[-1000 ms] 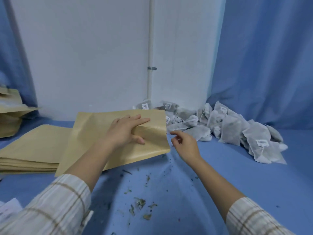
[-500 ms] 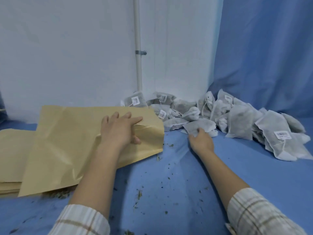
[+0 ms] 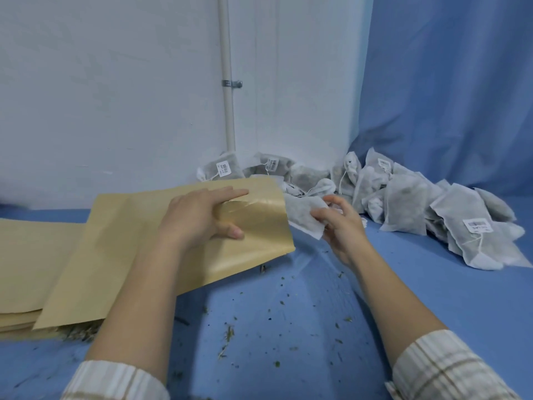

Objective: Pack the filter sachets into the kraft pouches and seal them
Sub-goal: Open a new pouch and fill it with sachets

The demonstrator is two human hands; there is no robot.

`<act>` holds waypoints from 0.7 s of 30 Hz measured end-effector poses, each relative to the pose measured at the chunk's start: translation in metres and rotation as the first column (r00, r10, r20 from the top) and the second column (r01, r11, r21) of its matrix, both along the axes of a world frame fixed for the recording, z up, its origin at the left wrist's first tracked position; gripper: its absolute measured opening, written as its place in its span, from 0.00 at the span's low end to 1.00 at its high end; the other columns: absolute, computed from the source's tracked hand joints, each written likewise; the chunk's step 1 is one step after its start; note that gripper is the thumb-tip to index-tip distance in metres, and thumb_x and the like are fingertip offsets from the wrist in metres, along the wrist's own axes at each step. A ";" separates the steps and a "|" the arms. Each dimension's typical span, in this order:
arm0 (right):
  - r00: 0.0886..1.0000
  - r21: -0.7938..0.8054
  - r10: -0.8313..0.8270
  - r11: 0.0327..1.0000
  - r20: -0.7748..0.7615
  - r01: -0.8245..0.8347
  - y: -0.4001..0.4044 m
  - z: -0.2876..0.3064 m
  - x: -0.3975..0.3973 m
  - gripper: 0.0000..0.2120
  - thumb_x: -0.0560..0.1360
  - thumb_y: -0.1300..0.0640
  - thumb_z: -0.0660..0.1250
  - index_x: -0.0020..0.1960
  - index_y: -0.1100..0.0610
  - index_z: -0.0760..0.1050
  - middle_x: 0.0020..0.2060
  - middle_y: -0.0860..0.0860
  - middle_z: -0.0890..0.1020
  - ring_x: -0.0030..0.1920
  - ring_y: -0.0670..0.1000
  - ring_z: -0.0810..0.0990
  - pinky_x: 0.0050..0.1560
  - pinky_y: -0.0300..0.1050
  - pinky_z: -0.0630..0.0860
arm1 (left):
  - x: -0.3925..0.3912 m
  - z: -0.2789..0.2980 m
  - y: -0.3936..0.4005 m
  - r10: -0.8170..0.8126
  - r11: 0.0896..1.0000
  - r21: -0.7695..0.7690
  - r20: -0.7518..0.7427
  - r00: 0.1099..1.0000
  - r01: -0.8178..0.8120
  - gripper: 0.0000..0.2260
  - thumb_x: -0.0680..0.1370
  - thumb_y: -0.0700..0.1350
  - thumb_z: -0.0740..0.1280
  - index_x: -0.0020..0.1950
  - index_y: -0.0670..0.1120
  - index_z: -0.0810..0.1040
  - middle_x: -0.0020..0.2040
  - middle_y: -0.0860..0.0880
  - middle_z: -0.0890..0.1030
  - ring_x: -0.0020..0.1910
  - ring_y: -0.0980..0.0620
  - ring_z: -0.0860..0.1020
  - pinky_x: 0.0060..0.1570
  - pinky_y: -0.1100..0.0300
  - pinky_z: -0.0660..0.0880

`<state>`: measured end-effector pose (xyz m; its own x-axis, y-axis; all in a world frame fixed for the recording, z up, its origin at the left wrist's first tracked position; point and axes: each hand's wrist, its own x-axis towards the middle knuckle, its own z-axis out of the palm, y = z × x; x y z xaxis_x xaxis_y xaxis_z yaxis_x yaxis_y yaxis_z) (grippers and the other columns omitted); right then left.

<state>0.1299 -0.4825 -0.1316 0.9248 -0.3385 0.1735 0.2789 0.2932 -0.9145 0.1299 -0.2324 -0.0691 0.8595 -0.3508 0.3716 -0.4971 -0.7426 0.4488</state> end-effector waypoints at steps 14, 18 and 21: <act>0.958 -0.358 0.217 0.893 -0.189 -0.273 0.049 0.018 0.007 0.09 0.80 0.62 0.57 0.49 0.54 0.75 0.38 0.48 0.79 0.34 0.43 0.78 0.38 0.35 0.73 | 0.002 -0.004 -0.012 -0.180 0.983 -0.061 -0.117 0.977 0.174 0.33 0.62 0.47 0.80 0.63 0.65 0.73 0.67 0.62 0.72 0.68 0.59 0.67 0.69 0.58 0.62; 0.888 -0.614 0.309 0.642 -0.340 -0.459 0.048 0.009 0.008 0.10 0.78 0.65 0.60 0.57 0.55 0.71 0.41 0.46 0.76 0.36 0.40 0.76 0.31 0.30 0.72 | 0.002 -0.007 -0.011 -0.133 0.991 0.016 -0.091 0.987 0.135 0.33 0.63 0.50 0.79 0.65 0.65 0.72 0.67 0.59 0.73 0.68 0.57 0.67 0.69 0.57 0.61; 0.989 -0.769 -0.141 0.637 -0.050 0.052 0.027 -0.003 0.016 0.10 0.77 0.58 0.61 0.54 0.54 0.80 0.43 0.47 0.81 0.43 0.47 0.78 0.44 0.39 0.71 | 0.005 -0.011 -0.014 -0.038 0.990 0.138 0.003 0.999 0.038 0.34 0.65 0.54 0.77 0.68 0.65 0.68 0.67 0.54 0.73 0.67 0.52 0.66 0.69 0.54 0.58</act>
